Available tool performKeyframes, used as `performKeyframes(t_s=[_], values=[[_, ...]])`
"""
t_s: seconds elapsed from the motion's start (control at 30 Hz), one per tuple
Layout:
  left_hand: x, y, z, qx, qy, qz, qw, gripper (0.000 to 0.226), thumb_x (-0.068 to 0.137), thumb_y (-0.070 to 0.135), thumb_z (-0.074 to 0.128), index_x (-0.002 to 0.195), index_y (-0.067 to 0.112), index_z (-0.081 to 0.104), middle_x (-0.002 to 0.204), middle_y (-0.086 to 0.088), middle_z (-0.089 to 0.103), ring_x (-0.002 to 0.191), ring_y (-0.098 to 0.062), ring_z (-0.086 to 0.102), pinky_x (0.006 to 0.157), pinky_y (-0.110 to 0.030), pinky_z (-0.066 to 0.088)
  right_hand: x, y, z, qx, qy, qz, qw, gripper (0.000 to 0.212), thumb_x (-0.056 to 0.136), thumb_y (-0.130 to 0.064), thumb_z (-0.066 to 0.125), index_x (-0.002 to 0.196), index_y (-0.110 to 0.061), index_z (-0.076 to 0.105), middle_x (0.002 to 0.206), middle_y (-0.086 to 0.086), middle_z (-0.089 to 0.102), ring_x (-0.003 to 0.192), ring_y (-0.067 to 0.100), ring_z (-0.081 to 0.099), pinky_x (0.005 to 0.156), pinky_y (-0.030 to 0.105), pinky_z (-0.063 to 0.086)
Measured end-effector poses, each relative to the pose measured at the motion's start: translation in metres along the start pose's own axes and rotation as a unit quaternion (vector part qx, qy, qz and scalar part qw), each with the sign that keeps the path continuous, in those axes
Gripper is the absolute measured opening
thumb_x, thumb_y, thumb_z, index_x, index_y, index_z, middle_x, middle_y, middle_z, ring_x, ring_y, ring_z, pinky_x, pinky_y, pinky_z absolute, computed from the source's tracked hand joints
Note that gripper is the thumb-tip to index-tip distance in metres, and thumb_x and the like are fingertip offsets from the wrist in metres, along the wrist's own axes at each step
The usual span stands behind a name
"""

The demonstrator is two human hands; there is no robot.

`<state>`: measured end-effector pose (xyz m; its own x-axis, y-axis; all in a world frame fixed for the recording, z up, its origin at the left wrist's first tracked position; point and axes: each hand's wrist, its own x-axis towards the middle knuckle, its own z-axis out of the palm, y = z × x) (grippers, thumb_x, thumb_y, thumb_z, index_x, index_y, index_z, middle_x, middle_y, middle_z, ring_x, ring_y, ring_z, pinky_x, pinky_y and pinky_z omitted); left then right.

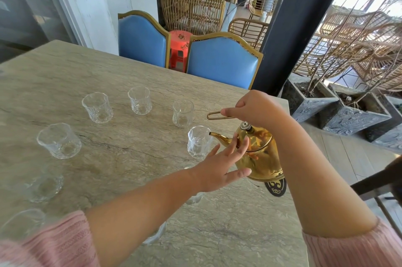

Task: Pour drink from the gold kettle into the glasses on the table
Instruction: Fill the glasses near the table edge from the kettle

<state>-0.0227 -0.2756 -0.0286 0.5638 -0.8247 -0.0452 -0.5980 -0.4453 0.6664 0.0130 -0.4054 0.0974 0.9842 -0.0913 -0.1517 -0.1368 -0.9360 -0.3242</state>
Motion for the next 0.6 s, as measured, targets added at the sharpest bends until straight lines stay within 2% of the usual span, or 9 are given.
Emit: performKeyframes(t_s=[0.3,0.43,0.53,0.6], values=[[0.0,0.002,-0.002,0.009,-0.006,0.003,1.0,0.07,0.098,0.051,0.029,0.144,0.038,-0.023,0.156,-0.001,-0.026,0.146,-0.006,-0.006,0.114,-0.032,-0.016,-0.006,0.008,-0.003,0.053,0.016,0.008,0.998,0.059,0.083,-0.052,0.062,0.044,-0.015,0.04,0.043,-0.003,0.033,0.041,0.011,0.031,0.047,0.025,0.03],[0.002,0.004,-0.002,0.036,-0.008,0.004,0.999,0.068,0.098,0.052,0.027,0.138,0.042,-0.026,0.155,0.0,-0.028,0.146,-0.006,-0.003,0.116,-0.037,-0.015,-0.009,0.02,-0.004,0.089,0.03,0.021,0.995,0.059,0.082,-0.055,0.062,0.047,-0.011,0.043,0.047,0.001,0.031,0.043,0.012,0.031,0.05,0.026,0.032],[0.002,0.008,-0.001,0.04,-0.012,-0.004,0.999,0.067,0.098,0.054,0.028,0.138,0.044,-0.024,0.155,0.004,-0.028,0.146,-0.007,0.013,0.115,-0.036,-0.017,-0.016,0.03,-0.005,0.134,0.043,0.036,0.989,0.059,0.081,-0.053,0.064,0.048,-0.011,0.039,0.047,0.001,0.028,0.043,0.013,0.029,0.051,0.026,0.033],[0.002,0.013,-0.001,0.043,-0.012,-0.014,0.999,0.068,0.097,0.055,0.029,0.142,0.043,-0.02,0.155,0.006,-0.028,0.145,-0.006,0.014,0.114,-0.035,-0.018,-0.023,0.036,-0.007,0.172,0.053,0.046,0.983,0.058,0.081,-0.051,0.066,0.048,-0.011,0.038,0.048,0.002,0.029,0.043,0.014,0.028,0.053,0.026,0.032]])
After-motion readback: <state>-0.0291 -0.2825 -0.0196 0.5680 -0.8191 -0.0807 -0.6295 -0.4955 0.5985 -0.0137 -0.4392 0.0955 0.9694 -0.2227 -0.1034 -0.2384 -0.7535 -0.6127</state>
